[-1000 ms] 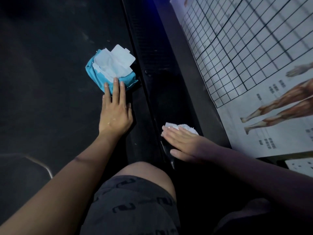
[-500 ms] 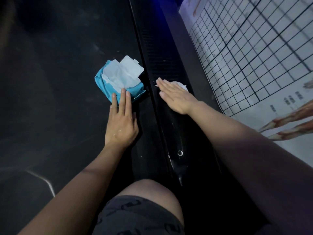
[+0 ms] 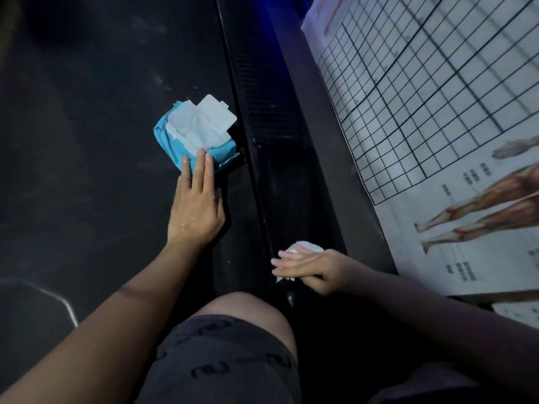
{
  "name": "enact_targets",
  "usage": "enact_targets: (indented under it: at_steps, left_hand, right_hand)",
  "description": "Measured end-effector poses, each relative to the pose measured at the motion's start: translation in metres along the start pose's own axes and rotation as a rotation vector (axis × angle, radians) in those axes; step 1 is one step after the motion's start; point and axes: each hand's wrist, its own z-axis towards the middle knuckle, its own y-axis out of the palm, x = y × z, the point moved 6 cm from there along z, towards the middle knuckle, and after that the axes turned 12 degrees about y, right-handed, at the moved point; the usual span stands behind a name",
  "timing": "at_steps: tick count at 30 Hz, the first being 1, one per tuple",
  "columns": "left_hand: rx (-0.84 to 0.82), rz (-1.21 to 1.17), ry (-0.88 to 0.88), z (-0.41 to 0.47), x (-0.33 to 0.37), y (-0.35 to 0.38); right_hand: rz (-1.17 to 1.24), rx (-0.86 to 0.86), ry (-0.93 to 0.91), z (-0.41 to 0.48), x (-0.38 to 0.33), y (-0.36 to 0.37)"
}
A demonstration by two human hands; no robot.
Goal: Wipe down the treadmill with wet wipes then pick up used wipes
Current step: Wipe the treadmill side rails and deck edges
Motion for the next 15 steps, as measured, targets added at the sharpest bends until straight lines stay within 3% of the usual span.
enact_targets:
  at_steps: [7, 11, 15]
  left_hand:
    - [-0.001, -0.014, -0.004, 0.0, 0.0, 0.0]
    - [-0.003, -0.009, -0.003, 0.001, -0.002, 0.003]
    - [-0.008, -0.008, 0.0, 0.001, -0.003, 0.004]
  right_hand:
    - [0.118, 0.285, -0.036, 0.001, -0.004, -0.016]
    - [0.478, 0.406, 0.255, 0.039, -0.001, -0.057]
    - [0.397, 0.781, 0.363, 0.108, 0.019, -0.13]
